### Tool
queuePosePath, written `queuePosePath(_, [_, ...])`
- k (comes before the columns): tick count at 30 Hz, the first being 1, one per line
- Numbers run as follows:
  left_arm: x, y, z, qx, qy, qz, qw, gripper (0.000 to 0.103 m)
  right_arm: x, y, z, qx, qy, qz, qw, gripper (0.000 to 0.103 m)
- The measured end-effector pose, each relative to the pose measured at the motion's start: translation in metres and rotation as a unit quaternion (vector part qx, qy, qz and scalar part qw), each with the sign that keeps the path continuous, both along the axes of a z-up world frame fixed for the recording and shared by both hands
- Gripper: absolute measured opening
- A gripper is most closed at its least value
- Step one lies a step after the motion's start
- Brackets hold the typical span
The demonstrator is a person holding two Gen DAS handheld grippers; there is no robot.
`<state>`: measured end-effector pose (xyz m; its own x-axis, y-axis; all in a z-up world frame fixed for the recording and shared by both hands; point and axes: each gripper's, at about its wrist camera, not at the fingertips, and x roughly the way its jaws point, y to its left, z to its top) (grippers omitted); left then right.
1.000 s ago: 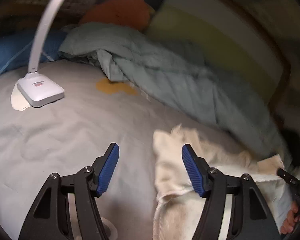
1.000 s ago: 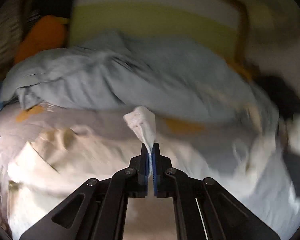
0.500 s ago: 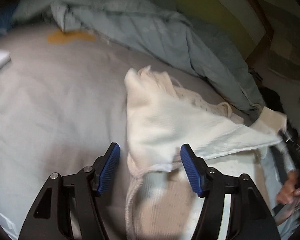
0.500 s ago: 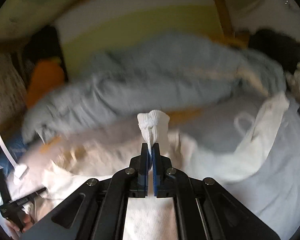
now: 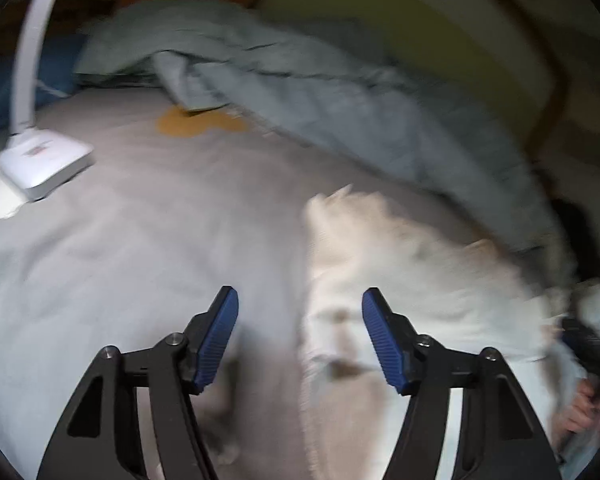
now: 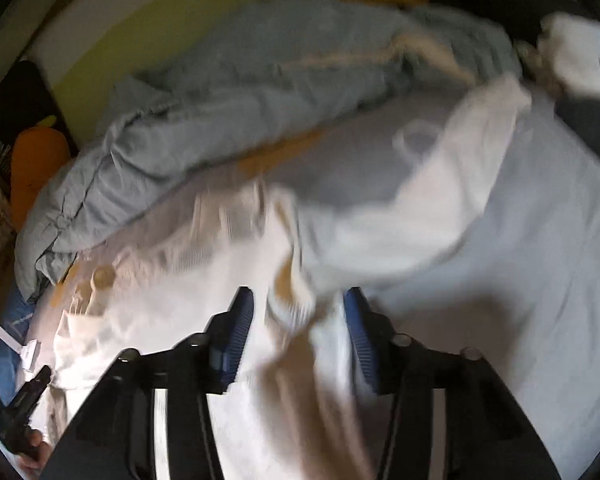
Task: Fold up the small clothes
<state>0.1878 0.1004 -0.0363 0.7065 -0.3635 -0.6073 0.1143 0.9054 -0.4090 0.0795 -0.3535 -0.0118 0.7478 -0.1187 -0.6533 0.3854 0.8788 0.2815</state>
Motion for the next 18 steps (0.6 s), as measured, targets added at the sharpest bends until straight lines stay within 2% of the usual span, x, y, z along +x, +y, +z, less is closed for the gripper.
queuePosePath(2, [0.017, -0.001, 0.007, -0.014, 0.019, -0.012, 0.9997, 0.062, 0.012, -0.005, 0.01, -0.012, 0.001, 0.023, 1.0, 0.05])
queuePosePath(5, [0.053, -0.021, 0.009, 0.058, 0.056, -0.024, 0.9965, 0.062, 0.036, -0.002, 0.021, -0.051, 0.002, 0.074, 0.996, 0.047])
queuePosePath(7, [0.077, -0.037, 0.002, 0.104, 0.074, -0.039, 0.991, 0.062, 0.055, 0.009, 0.019, -0.095, 0.032, 0.125, 0.987, 0.039])
queuePosePath(9, [0.098, -0.05, -0.009, 0.122, 0.093, -0.067, 0.9858, 0.062, 0.071, 0.019, 0.006, -0.132, 0.075, 0.162, 0.975, 0.032])
queuePosePath(10, [0.106, -0.055, -0.014, 0.128, 0.101, -0.075, 0.9838, 0.058, 0.076, 0.021, 0.0, -0.149, 0.096, 0.158, 0.971, 0.021])
queuePosePath(11, [0.111, -0.058, -0.019, 0.127, 0.102, -0.083, 0.9831, 0.048, 0.081, 0.022, -0.006, -0.165, 0.113, 0.149, 0.968, 0.012])
queuePosePath(12, [0.114, -0.061, -0.022, 0.123, 0.099, -0.09, 0.9834, 0.017, 0.084, 0.021, -0.011, -0.174, 0.121, 0.141, 0.967, 0.005])
queuePosePath(13, [0.115, -0.062, -0.023, 0.117, 0.09, -0.089, 0.9849, 0.004, 0.085, 0.021, -0.011, -0.181, 0.112, 0.134, 0.968, 0.004])
queuePosePath(14, [0.112, -0.061, -0.021, 0.109, 0.072, -0.081, 0.9881, 0.004, 0.082, 0.024, -0.009, -0.193, 0.094, 0.127, 0.968, 0.004])
queuePosePath(16, [0.101, -0.052, -0.015, 0.09, 0.016, -0.063, 0.9938, 0.003, 0.069, 0.031, 0.004, -0.219, 0.027, 0.123, 0.968, 0.003])
queuePosePath(18, [0.09, -0.04, -0.008, 0.072, -0.022, -0.043, 0.9962, 0.003, 0.059, 0.036, 0.02, -0.221, -0.032, 0.114, 0.968, 0.003])
